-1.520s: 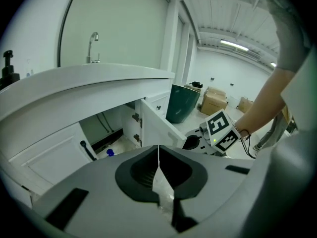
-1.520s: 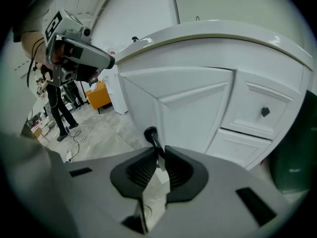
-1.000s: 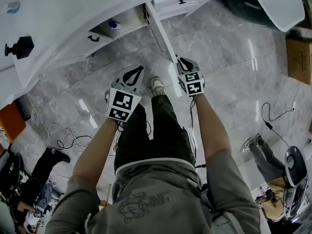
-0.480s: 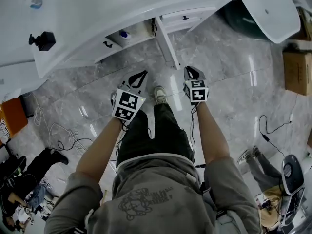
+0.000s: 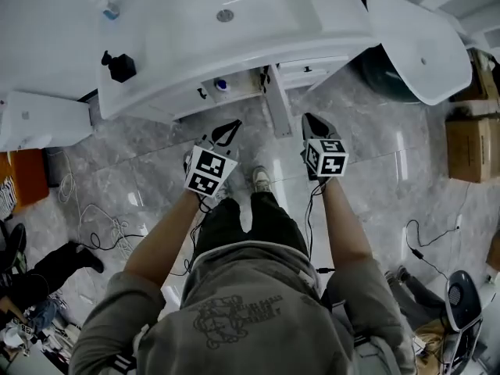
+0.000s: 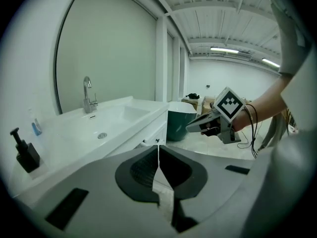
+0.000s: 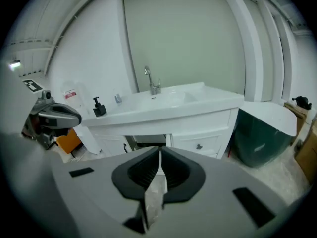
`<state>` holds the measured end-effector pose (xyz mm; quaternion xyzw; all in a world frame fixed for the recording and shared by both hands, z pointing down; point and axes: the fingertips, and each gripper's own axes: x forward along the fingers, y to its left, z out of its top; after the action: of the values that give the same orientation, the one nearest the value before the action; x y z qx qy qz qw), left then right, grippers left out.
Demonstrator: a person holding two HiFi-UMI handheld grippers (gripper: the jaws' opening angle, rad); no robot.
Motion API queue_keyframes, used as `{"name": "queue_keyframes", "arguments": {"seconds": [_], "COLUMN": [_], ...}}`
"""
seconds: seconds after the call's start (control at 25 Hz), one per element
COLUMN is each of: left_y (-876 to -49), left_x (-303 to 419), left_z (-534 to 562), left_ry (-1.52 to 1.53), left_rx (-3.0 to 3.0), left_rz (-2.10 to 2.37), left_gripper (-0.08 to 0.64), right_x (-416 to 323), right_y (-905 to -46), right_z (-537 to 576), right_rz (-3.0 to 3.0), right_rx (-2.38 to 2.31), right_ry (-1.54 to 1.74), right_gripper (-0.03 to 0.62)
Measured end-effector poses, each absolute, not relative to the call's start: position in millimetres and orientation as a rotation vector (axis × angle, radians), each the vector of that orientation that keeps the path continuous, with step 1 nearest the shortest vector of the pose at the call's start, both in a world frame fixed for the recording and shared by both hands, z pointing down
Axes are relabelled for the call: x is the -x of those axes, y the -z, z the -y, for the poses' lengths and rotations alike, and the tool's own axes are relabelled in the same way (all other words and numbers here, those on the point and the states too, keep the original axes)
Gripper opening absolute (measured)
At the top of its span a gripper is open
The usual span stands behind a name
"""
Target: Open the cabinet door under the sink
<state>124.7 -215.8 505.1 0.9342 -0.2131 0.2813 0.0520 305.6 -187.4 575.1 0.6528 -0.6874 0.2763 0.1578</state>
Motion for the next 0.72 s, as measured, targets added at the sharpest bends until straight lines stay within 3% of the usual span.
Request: {"name": "queue_keyframes", "arguments": {"seconds": [0.72], "left_y": [-345.0], "left_x": [-42.8], "left_z": [251.9], "left_ry": [-0.529], "left_rx": [-2.990], "left_rz": [0.982], "left_gripper": [0.021], "right_x": [-200.4], "right_y": [-339.4], "right_z": [220.4], "right_rz": [2.324], "right_rx": [-1.716], "right_ry": [-0.411], "right_gripper": [0.035]}}
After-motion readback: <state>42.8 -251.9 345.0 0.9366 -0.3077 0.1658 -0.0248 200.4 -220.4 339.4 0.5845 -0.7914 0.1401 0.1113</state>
